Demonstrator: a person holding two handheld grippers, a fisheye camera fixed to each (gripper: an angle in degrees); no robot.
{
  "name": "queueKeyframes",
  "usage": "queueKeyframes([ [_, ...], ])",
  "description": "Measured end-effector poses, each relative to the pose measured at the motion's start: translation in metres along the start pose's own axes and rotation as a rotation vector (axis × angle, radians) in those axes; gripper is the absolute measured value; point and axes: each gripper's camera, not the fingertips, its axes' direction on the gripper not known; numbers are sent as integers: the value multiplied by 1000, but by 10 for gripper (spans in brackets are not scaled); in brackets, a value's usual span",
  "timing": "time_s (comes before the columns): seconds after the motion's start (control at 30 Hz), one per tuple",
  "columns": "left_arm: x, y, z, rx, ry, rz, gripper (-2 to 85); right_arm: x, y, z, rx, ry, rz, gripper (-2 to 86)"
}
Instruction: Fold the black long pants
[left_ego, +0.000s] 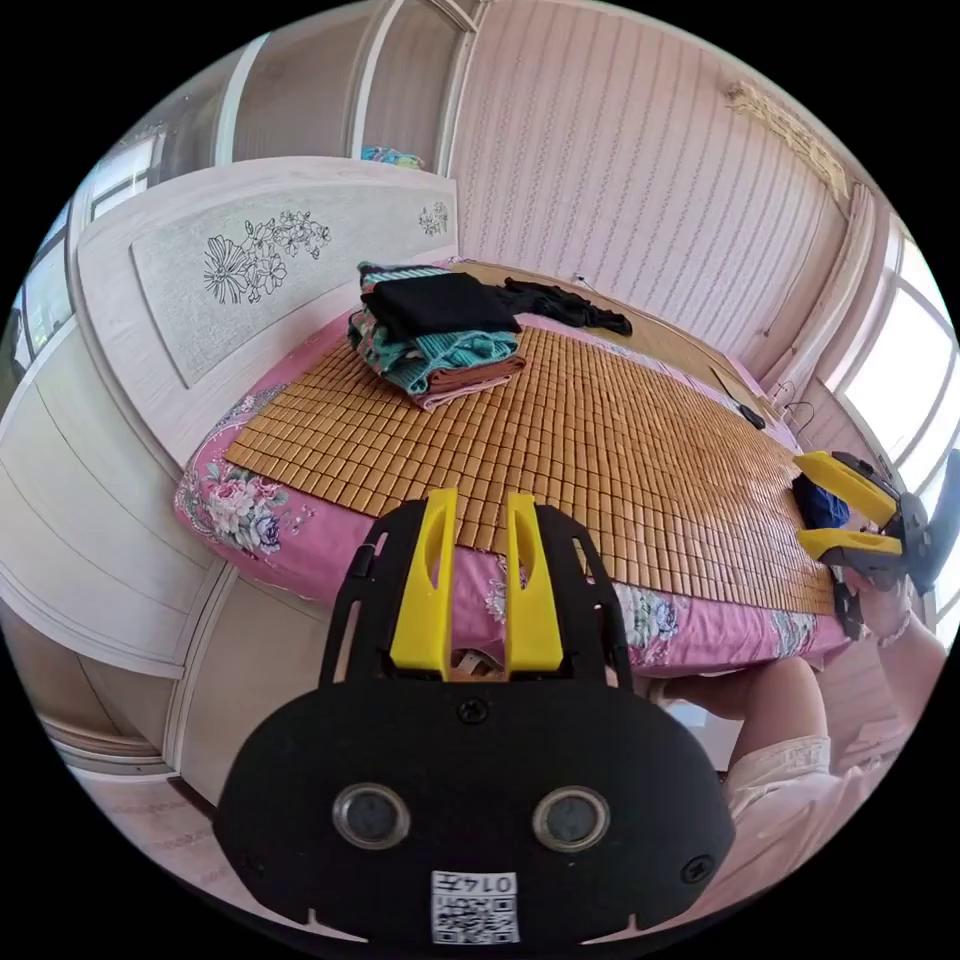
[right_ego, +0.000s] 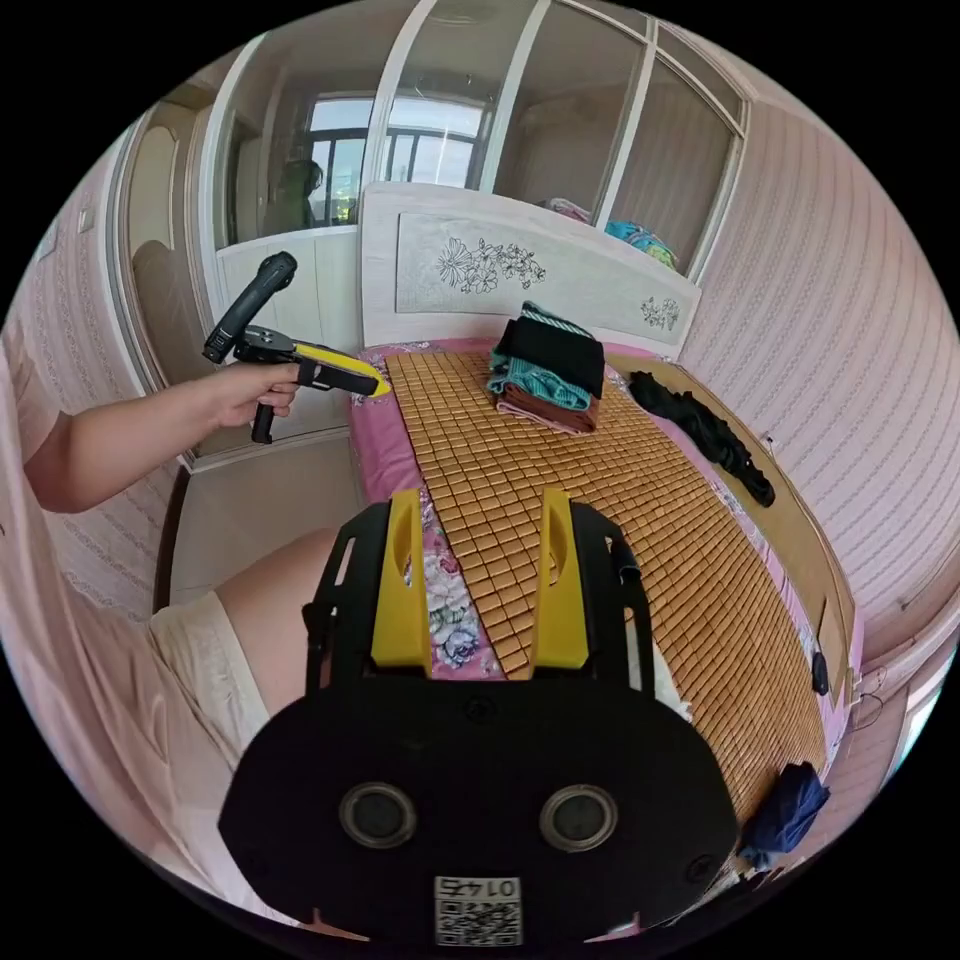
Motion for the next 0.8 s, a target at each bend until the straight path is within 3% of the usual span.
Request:
queueKeyframes([
  [0.27, -100, -76, 41, 27, -23, -54, 106, -7, -131, 131, -37, 60, -240, 166],
  [0.43, -145, -135, 100, -34, -64, -4, 110, 6, -208, 238, -174, 24, -316, 165],
  [0.67, -184, -189, 160, -25, -92, 17, 107, 39, -286, 354, -308, -16, -242, 85],
  [0.8, -201, -216, 194, -62, -85, 6, 100, 62, -320, 408, -315, -51, -70, 131],
])
